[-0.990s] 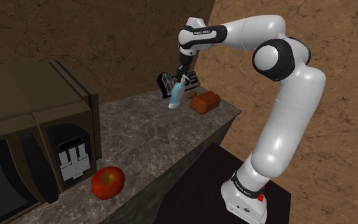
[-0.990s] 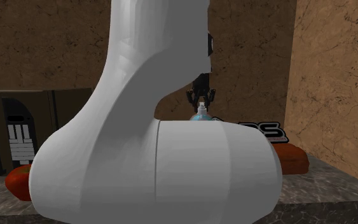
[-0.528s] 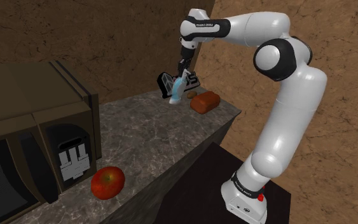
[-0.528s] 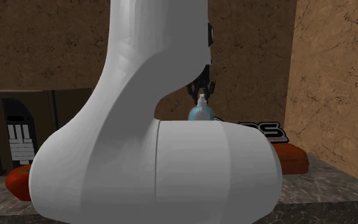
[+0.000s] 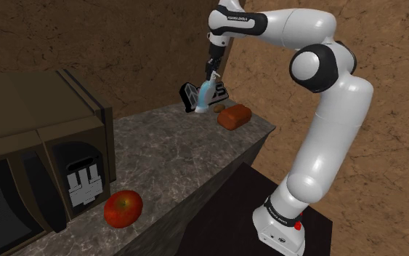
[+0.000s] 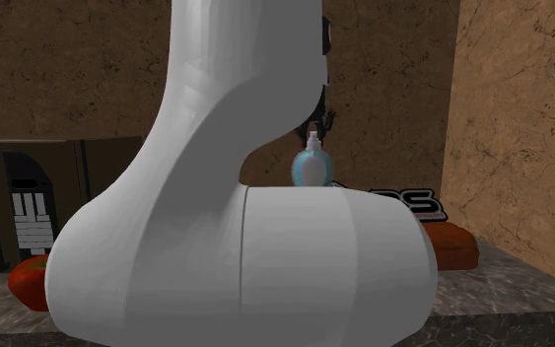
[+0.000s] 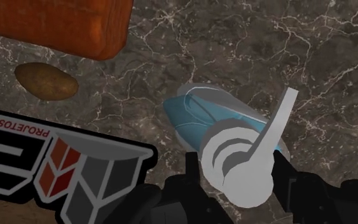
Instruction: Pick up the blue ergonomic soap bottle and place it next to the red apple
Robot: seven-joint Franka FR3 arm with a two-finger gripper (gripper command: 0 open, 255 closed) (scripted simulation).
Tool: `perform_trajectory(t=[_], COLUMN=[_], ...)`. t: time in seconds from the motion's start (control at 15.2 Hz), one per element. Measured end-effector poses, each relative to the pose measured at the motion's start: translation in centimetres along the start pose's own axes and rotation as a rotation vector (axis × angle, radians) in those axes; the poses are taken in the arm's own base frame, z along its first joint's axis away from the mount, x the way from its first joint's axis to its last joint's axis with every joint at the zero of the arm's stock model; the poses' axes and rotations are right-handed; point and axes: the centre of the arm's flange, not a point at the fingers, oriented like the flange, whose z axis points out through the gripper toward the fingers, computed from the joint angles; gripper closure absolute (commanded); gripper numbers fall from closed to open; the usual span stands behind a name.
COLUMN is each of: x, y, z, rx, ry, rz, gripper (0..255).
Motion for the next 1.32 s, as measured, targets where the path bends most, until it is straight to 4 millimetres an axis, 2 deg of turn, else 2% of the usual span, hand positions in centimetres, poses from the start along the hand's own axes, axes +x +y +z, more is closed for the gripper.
perform_trajectory(t=[0.73,0.92,1.32], x=[0.0,0.4,2.3], y=[0.2,-2.6,-10.1], z=[-5.5,-6.2,-6.5], rx=[0.000,0.000,0.001], ry=[0.000,0.000,-0.001], rz=[0.000,-0.001,-0.002], gripper=[255,255,255])
